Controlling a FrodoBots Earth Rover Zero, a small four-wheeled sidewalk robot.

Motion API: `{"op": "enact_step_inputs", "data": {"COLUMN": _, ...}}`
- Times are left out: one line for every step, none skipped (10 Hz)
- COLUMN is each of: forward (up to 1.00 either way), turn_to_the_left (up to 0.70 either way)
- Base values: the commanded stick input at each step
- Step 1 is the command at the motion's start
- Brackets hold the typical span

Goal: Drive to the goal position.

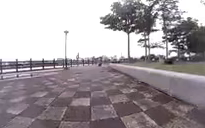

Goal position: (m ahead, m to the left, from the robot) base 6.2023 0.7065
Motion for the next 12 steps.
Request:
{"op": "enact_step_inputs", "data": {"forward": 1.00, "turn_to_the_left": 0.00}}
{"op": "enact_step_inputs", "data": {"forward": 1.00, "turn_to_the_left": 0.00}}
{"op": "enact_step_inputs", "data": {"forward": 1.00, "turn_to_the_left": 0.00}}
{"op": "enact_step_inputs", "data": {"forward": 1.00, "turn_to_the_left": 0.00}}
{"op": "enact_step_inputs", "data": {"forward": 1.00, "turn_to_the_left": 0.00}}
{"op": "enact_step_inputs", "data": {"forward": 1.00, "turn_to_the_left": 0.00}}
{"op": "enact_step_inputs", "data": {"forward": 1.00, "turn_to_the_left": 0.00}}
{"op": "enact_step_inputs", "data": {"forward": 1.00, "turn_to_the_left": 0.00}}
{"op": "enact_step_inputs", "data": {"forward": 1.00, "turn_to_the_left": 0.00}}
{"op": "enact_step_inputs", "data": {"forward": 1.00, "turn_to_the_left": 0.00}}
{"op": "enact_step_inputs", "data": {"forward": 1.00, "turn_to_the_left": 0.00}}
{"op": "enact_step_inputs", "data": {"forward": 1.00, "turn_to_the_left": 0.00}}
